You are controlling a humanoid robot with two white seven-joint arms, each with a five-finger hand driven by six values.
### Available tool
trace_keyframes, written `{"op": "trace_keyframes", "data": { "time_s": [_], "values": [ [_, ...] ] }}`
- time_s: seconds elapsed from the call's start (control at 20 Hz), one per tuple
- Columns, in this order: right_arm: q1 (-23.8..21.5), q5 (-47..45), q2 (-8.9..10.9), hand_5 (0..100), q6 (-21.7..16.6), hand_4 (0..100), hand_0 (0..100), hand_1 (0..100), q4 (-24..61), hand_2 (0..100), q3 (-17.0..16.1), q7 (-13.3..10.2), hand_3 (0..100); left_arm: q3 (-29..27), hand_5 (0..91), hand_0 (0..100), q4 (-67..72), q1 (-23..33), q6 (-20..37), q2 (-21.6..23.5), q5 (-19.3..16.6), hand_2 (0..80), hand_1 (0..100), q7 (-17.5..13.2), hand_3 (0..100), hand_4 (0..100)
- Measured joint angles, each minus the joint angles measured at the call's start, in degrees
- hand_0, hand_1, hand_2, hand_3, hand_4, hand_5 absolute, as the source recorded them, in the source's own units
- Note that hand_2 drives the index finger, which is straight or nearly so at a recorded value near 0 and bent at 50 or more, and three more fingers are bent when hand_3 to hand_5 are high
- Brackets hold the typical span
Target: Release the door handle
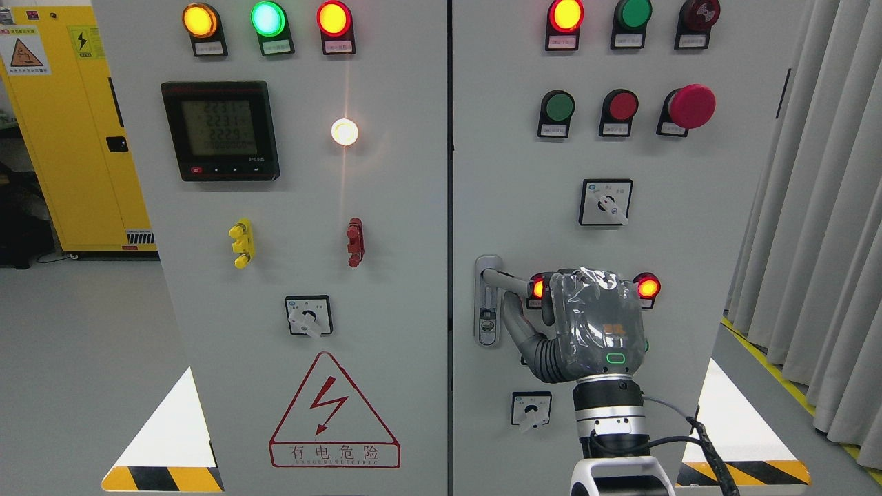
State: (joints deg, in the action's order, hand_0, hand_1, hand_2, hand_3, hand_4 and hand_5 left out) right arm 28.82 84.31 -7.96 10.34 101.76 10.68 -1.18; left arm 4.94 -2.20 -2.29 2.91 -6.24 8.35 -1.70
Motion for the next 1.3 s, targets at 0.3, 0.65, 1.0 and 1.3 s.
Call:
{"op": "trace_keyframes", "data": {
  "time_s": [0.3, 0.65, 1.0, 1.3],
  "values": [
    [-0.37, 0.0, -0.01, 100, 0.0, 100, 48, 36, 0.13, 94, -0.02, -0.47, 100, 0.0, 0.0, 12, 0.0, -0.01, -0.12, 0.0, 0.0, 0.0, 56, 0.0, 0, 0],
    [-4.79, -0.39, 0.08, 100, -0.47, 100, 49, 37, 2.17, 82, -0.1, -2.45, 100, 0.01, 0.0, 12, 0.0, -0.01, -0.26, 0.0, 0.0, 0.0, 56, 0.0, 0, 0],
    [-10.72, -2.46, 0.24, 68, -6.28, 76, 44, 39, 5.71, 53, -1.77, -6.02, 80, 0.01, 0.0, 12, 0.0, -0.01, -0.05, 0.0, 0.0, 0.0, 56, 0.0, 0, 0],
    [-14.19, -5.0, 0.26, 27, -13.69, 38, 53, 40, 8.41, 26, -5.42, -7.85, 37, 0.0, 0.0, 12, 0.0, -0.01, 0.01, 0.0, 0.0, 0.0, 56, 0.0, 0, 0]
  ]
}}
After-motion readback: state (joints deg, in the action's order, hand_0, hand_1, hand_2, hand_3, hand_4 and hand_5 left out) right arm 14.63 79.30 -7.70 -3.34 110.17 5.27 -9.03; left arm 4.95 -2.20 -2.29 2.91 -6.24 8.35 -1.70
